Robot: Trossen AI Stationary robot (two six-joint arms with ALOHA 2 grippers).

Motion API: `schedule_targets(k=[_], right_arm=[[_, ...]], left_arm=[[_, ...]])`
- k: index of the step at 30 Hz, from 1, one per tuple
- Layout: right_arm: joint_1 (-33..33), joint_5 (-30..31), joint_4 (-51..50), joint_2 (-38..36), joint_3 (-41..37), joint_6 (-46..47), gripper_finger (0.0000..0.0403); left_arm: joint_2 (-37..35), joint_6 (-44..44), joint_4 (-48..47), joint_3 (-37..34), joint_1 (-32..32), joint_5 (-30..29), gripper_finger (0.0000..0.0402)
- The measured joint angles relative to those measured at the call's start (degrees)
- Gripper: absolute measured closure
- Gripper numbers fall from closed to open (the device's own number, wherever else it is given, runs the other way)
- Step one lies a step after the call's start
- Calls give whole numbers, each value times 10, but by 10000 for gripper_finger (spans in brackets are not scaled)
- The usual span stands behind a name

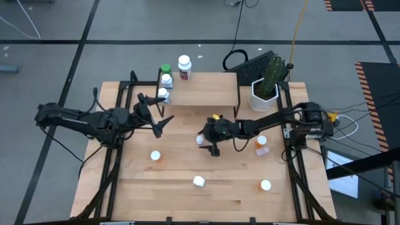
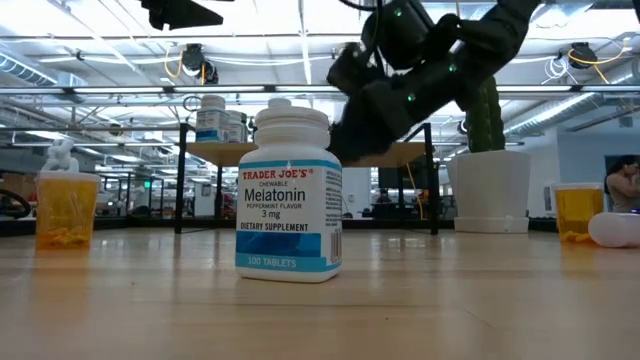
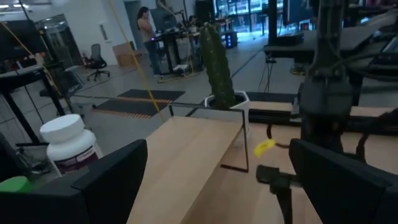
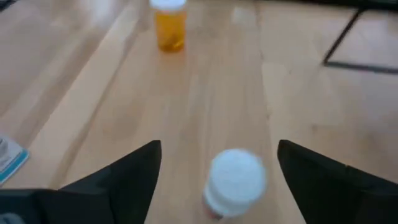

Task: Pick and place medicine bottles onto shelf by color
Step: Put the top white medicine bottle on the shelf

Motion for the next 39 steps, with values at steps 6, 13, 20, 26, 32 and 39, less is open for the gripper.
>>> schedule_targets(k=[6, 13, 20, 26, 32, 39], right_arm=[[-1, 1, 30, 48, -1, 7, 95], [-1, 0, 50, 58, 0, 14, 148], [-1, 3, 58, 57, 0, 20, 243], [-2, 3, 92, 44, 16, 15, 263], [-29, 3, -25, 24, 155, -37, 249], [-119, 4, -190, 34, 331, -87, 253]], left_arm=[[22, 12, 24, 0, 0, 2, 7], [22, 15, 24, 0, 0, 2, 7], [22, 21, 23, 0, 0, 2, 7], [22, 32, 24, 0, 0, 2, 7], [22, 34, 26, 0, 0, 1, 7], [22, 32, 22, 0, 0, -6, 7]])
